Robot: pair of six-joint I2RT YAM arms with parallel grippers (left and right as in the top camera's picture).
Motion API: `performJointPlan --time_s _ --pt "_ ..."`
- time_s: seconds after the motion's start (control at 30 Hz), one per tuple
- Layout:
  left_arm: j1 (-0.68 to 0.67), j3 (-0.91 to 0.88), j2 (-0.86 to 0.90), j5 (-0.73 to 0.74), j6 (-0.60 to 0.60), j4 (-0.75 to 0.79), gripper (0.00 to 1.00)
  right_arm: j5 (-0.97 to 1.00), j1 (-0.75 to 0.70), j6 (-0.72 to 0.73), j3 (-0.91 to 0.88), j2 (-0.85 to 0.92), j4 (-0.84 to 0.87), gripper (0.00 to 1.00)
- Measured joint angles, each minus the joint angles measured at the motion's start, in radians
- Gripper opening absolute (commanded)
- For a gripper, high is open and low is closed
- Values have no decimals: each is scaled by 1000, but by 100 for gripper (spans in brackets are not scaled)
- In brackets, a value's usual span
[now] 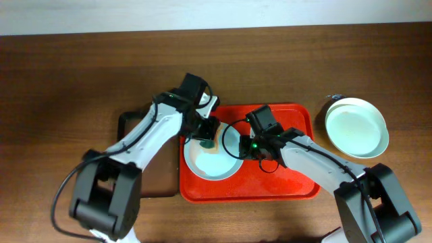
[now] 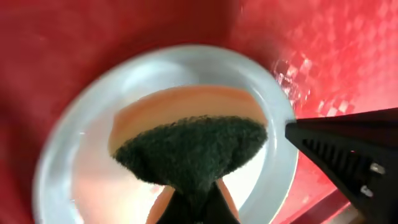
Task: Clean dirty plates on tray and stack at the side
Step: 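Scrub the pale blue plate with the sponge in left gripper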
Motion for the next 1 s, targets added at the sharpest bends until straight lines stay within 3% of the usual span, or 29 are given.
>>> performJointPlan --time_s 0.13,0.4,0.63,0.83,1.0 --pt "0 -129 -5 -123 -29 74 0 0 0 0 0 0 1 4" --pt "-26 -190 4 -148 -85 148 0 -3 0 0 0 0 0 4" --pt "-28 -138 6 47 -92 151 0 -1 0 0 0 0 0 4" --pt "-21 -108 -95 -195 -96 83 0 -4 0 -1 0 0 1 4" --pt "-21 -120 47 -219 -137 87 0 -4 0 0 0 0 1 4"
